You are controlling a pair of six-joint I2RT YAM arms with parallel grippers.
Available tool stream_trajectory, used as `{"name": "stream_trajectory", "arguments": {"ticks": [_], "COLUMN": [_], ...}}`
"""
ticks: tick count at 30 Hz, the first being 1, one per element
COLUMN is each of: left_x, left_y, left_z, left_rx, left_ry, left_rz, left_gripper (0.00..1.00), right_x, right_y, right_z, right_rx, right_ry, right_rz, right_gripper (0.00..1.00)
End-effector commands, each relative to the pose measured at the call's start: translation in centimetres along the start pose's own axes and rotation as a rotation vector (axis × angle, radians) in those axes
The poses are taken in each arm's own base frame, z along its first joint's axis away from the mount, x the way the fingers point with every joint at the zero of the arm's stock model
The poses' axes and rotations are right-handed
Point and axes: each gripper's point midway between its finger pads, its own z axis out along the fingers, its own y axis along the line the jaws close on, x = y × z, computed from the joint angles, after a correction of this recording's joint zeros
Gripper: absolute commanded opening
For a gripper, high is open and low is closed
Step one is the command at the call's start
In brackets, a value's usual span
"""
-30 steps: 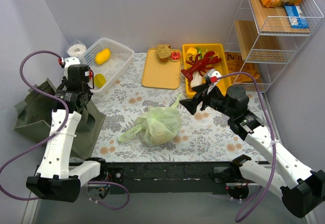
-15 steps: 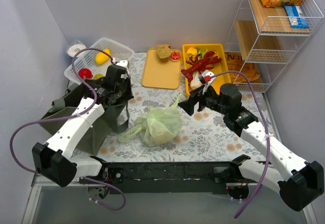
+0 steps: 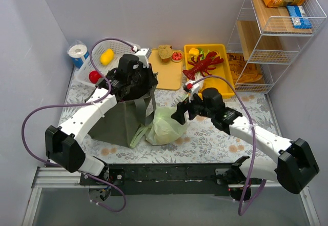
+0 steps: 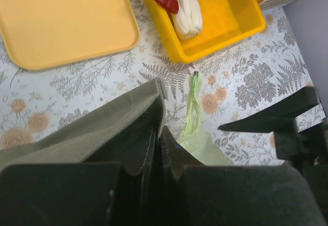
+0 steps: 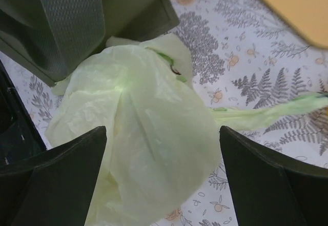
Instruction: Place the mixed food into the grocery bags and tie them
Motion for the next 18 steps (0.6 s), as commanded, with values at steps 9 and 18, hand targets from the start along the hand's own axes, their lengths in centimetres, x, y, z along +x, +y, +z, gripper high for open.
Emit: {"name": "stream_trajectory", "arguments": {"ticks": [9, 18], "left_x": [-6.8, -11.6], "left_y": [-1.1, 4.0], "left_z": [-2.7, -9.7], "left_rx": [-0.005, -0.375], "left_ry": [-0.263, -0.491], "left_rz": [0.160, 0.247], "left_gripper": [0.63, 0.98], "right_x": [6.8, 3.2], "right_y": [-1.6, -2.9], "right_z": [6.8, 3.9], "right_rx": [0.142, 0.287], "right_ry": [0.237, 0.153], "right_rz": [-0.037, -0.013], "right_gripper": [0.98, 0.01]}}
